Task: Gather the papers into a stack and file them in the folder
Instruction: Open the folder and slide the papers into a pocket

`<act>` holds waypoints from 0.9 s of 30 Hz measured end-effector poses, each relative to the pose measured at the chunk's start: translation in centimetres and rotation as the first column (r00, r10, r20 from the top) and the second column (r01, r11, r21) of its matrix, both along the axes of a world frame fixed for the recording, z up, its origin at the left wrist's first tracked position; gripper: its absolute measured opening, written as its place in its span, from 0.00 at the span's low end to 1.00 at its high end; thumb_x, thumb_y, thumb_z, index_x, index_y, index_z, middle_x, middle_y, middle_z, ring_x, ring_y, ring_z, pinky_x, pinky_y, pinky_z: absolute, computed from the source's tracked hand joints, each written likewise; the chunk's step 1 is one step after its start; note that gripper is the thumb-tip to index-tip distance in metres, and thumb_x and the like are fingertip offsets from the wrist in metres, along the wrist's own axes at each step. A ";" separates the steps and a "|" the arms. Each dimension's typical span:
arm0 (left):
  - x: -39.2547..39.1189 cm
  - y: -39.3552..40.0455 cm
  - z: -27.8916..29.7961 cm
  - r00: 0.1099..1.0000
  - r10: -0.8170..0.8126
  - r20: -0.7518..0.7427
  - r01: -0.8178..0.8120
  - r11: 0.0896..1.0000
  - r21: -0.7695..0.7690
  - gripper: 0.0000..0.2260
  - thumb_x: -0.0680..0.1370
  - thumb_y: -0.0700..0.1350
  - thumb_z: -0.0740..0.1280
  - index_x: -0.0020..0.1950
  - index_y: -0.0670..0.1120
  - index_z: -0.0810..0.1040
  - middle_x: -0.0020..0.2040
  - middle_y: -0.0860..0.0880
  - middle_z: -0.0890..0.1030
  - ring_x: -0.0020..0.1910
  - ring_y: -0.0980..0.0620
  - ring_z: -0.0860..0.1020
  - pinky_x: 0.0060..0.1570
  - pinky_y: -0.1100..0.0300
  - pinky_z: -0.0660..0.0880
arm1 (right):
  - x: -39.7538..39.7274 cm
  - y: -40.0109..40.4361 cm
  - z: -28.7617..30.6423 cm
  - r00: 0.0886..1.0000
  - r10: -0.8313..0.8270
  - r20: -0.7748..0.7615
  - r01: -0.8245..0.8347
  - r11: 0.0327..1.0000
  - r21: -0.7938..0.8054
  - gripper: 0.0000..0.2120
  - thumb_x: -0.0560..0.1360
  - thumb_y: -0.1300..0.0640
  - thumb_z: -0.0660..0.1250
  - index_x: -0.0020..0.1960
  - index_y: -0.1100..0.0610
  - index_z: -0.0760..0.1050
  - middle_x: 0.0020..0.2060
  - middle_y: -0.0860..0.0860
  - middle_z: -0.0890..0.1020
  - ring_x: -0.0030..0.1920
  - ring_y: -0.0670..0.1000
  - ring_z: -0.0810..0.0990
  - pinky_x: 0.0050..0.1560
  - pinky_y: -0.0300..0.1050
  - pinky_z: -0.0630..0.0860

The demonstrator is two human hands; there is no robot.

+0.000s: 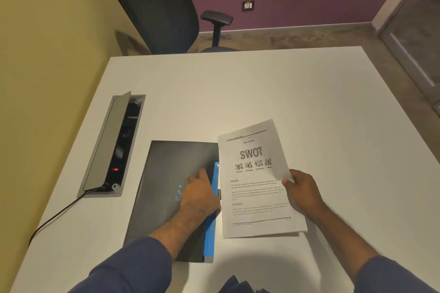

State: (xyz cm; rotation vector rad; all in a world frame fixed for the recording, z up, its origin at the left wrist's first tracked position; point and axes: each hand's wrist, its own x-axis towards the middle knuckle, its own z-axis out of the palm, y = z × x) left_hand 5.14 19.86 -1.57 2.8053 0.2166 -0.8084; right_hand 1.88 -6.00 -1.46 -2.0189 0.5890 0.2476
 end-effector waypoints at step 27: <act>6.8 3.4 11.1 0.930 -0.121 0.347 0.116 0.993 0.036 0.06 0.76 0.41 0.69 0.52 0.43 0.79 0.47 0.49 0.81 0.37 0.52 0.76 0.37 0.61 0.76 | 2.5 1.7 14.3 0.924 -0.135 0.357 0.050 0.970 0.236 0.17 0.76 0.63 0.64 0.45 0.41 0.82 0.42 0.40 0.87 0.43 0.45 0.86 0.44 0.45 0.83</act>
